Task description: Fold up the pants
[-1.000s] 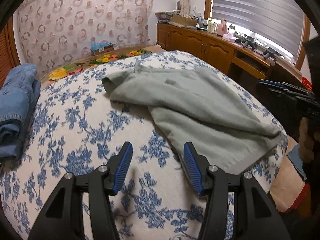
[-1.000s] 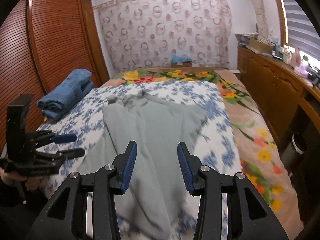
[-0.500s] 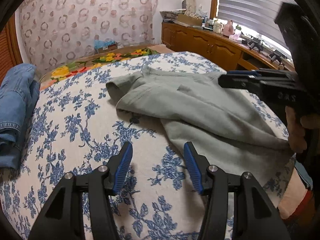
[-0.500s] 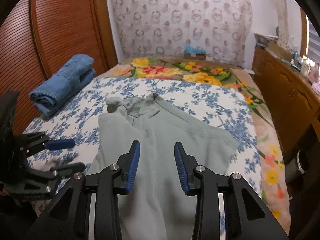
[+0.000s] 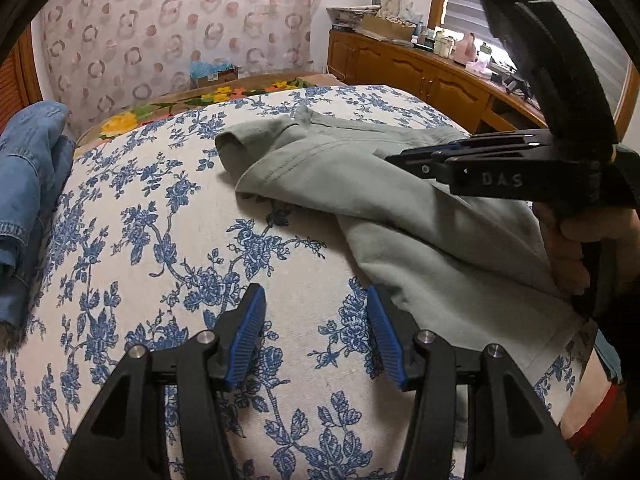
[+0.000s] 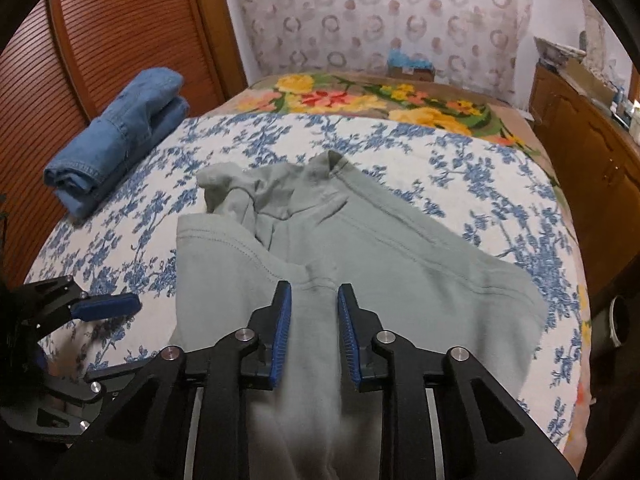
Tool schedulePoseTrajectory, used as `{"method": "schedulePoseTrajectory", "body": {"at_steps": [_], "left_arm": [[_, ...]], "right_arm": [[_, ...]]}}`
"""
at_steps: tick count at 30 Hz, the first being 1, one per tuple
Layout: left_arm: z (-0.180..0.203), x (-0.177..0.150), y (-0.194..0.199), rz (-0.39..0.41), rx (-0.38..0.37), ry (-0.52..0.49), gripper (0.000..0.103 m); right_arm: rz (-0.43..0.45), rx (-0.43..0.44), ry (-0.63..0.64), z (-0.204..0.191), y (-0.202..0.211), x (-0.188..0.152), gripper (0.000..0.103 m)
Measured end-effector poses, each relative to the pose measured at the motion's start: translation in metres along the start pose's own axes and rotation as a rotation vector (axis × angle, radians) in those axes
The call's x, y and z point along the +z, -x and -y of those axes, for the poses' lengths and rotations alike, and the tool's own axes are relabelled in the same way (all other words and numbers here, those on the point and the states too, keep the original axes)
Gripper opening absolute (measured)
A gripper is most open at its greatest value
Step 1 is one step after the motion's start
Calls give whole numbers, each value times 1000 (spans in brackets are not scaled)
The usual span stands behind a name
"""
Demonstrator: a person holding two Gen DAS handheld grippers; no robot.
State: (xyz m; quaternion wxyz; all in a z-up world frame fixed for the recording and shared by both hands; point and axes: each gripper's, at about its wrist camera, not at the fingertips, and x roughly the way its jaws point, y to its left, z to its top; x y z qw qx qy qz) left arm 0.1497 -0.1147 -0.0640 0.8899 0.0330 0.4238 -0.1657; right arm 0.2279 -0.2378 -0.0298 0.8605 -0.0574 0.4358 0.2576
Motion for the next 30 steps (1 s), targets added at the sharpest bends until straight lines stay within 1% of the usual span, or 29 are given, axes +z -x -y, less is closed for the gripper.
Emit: {"method": "schedulePoseTrajectory", "body": {"at_steps": [1, 2, 4, 7, 10, 15, 18, 21, 27, 30], "left_arm": [[0, 0, 0, 0, 0, 0, 52], [0, 0, 0, 0, 3, -2, 52], [2, 1, -1, -3, 13, -10, 52], [5, 1, -2, -6, 27, -22, 52], [4, 1, -1, -5, 25, -20, 52], [3, 1, -1, -4, 21, -16, 52], [3, 1, -2, -6, 29, -23, 52], [4, 1, -2, -5, 28, -22, 52], [5, 2, -3, -6, 32, -25, 52], [6, 1, -3, -6, 32, -26, 52]], "right_arm": [[-3, 0, 4, 0, 0, 0, 9], [0, 2, 5, -1, 0, 0, 8], [10, -1, 8, -1, 4, 1, 3], [53, -11, 12, 0, 17, 5, 1], [114, -35, 0, 7, 37, 11, 1], [166, -76, -26, 28, 59, 19, 1], [173, -100, -44, 42, 65, 19, 1], [170, -149, -52, 56, 67, 16, 1], [139, -248, -97, 88, 58, 4, 1], [130, -260, -134, 102, 54, -4, 1]]}}
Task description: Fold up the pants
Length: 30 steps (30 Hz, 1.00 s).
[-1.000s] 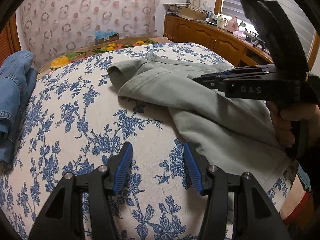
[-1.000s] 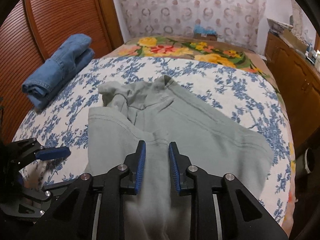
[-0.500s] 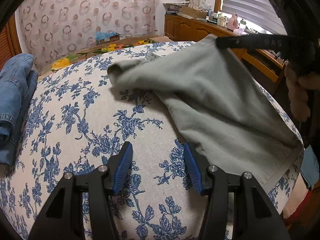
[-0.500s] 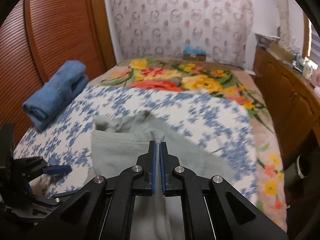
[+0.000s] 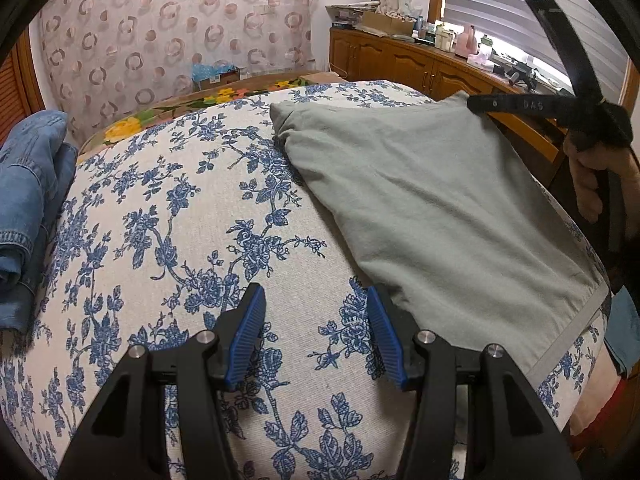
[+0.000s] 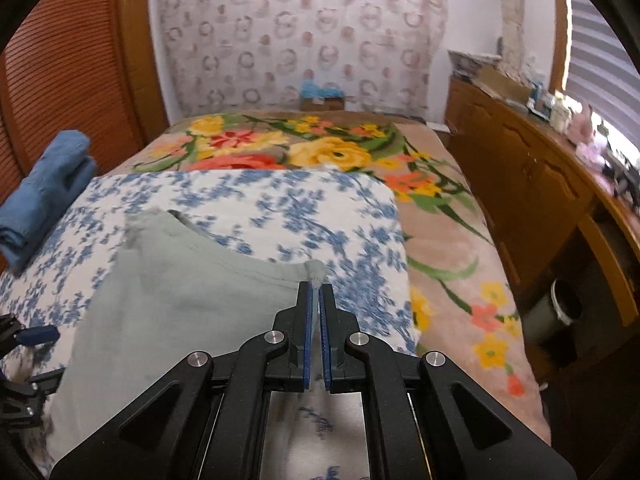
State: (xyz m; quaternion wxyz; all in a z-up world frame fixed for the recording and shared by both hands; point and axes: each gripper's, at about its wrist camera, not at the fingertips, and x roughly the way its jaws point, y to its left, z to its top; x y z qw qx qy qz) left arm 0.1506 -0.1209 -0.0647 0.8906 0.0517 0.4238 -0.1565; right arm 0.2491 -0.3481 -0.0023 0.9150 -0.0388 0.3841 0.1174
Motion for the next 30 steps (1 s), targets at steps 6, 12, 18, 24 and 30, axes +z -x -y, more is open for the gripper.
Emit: {"method": "schedulePoseTrajectory", "body": {"at_steps": [6, 12, 18, 24, 30], "left_arm": [[0, 0, 0, 0, 1, -1, 52], [1, 0, -1, -2, 1, -5, 55], [2, 1, -1, -5, -3, -13, 58], [0, -2, 6, -7, -3, -6, 58], [11, -10, 40, 39, -68, -19, 58]], "right_arm": [[-14, -29, -37, 14, -3, -9, 5], [3, 19, -51, 10, 23, -29, 25], [18, 62, -18, -14, 65, -77, 30], [4, 78, 35, -39, 91, -114, 30], [23, 83, 10, -42, 112, -133, 30]]}}
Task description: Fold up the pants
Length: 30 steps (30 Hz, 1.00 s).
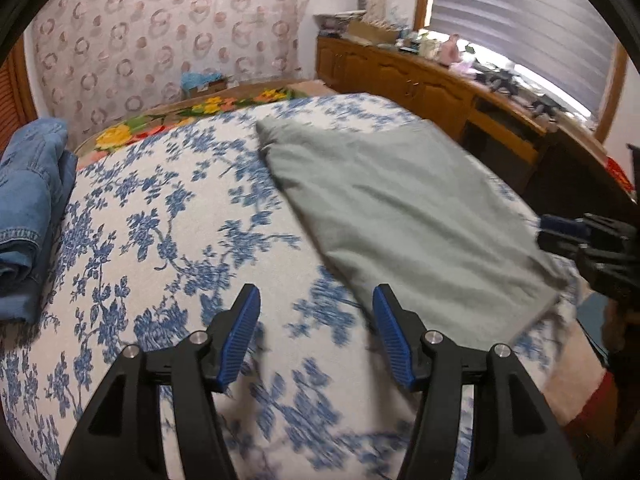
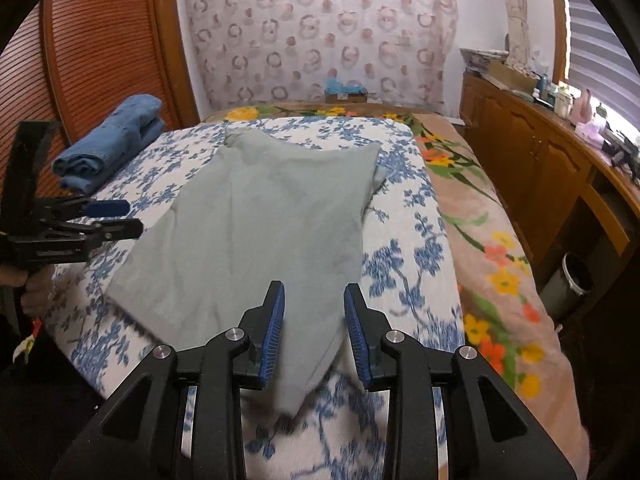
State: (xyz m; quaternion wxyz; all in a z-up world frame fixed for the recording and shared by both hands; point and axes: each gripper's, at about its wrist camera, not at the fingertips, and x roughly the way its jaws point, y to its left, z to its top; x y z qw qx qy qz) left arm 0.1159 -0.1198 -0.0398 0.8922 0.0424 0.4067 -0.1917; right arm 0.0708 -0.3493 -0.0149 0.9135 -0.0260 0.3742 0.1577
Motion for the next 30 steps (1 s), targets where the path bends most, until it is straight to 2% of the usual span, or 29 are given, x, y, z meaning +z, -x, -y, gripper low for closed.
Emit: {"method": "schedulePoseTrajectory", "body": {"at_steps": [7, 13, 15, 22, 24, 25, 27, 28, 30], "left_arm": [[26, -19, 15, -12, -45, -48, 58], [29, -29, 12, -28, -78, -27, 58], [31, -31, 14, -28, -99, -24, 53], [34, -37, 14, -43, -154, -5, 46], [36, -38, 13, -50, -168, -8, 39], [37, -39, 12, -53, -173, -10, 37], [39, -40, 12, -57, -191, -16, 22], [40, -40, 12, -54, -192, -19, 20], [40, -40, 16, -41, -190, -27, 10]], "right_arm": [[-13, -12, -37, -1, 12, -19, 31], [-36, -1, -93, 6, 9, -32, 31], [-34, 0, -93, 7, 10, -34, 31], [-43, 32, -92, 0, 8, -37, 31], [-49, 45, -91, -3, 7, -36, 28], [-50, 51, -90, -4, 7, -36, 22], [-44, 64, -89, -5, 7, -35, 14], [-37, 61, -84, -6, 9, -34, 11], [-24, 63, -79, -8, 13, -30, 10]]}}
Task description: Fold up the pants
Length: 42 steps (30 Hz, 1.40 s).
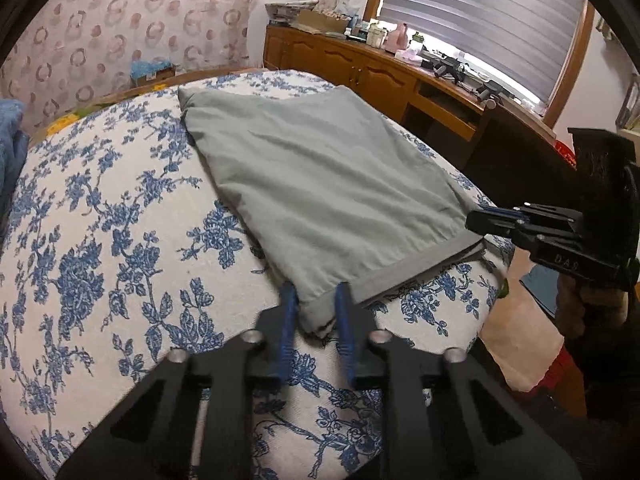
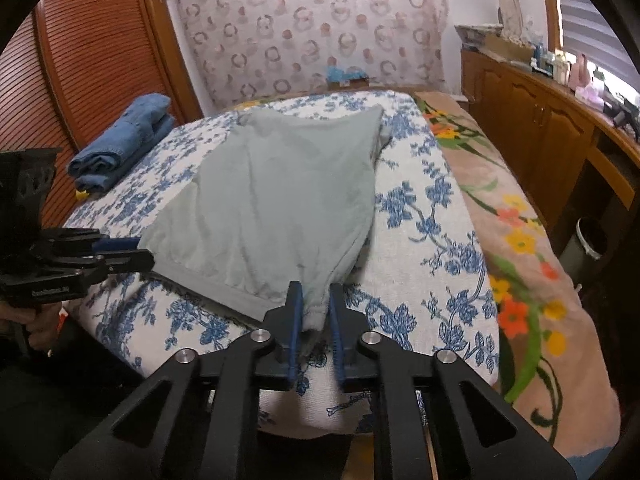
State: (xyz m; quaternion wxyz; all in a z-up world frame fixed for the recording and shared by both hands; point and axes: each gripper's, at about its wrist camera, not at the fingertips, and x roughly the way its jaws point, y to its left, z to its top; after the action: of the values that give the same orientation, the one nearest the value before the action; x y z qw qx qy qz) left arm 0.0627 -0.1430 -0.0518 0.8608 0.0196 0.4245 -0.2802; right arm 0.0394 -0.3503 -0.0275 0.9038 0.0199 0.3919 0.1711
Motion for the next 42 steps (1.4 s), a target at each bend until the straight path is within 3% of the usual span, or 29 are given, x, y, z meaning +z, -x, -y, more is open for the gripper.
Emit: {"method": "schedulePoseTrajectory", "body": {"at_steps": [8, 18, 21, 29, 35, 42], "left_arm": [[-11, 3, 19, 43, -5, 30, 8], [-19, -6, 7, -8, 13, 49, 9], [-19, -6, 7, -9, 28, 47, 11], [-14, -2, 16, 17, 76, 16, 22], [-19, 1, 19, 39, 71, 34, 39], [-19, 1, 12, 31, 102, 37, 40]], "right_arm": [[40, 7, 37, -14, 20, 10, 8], [17, -7, 19, -16, 12, -2, 8], [30, -27, -4, -10, 15, -2, 18], [4, 5, -51, -5, 2, -6, 21], [17, 34, -26, -13, 4, -4, 7], [51, 47, -22, -20, 19, 1, 5]]}}
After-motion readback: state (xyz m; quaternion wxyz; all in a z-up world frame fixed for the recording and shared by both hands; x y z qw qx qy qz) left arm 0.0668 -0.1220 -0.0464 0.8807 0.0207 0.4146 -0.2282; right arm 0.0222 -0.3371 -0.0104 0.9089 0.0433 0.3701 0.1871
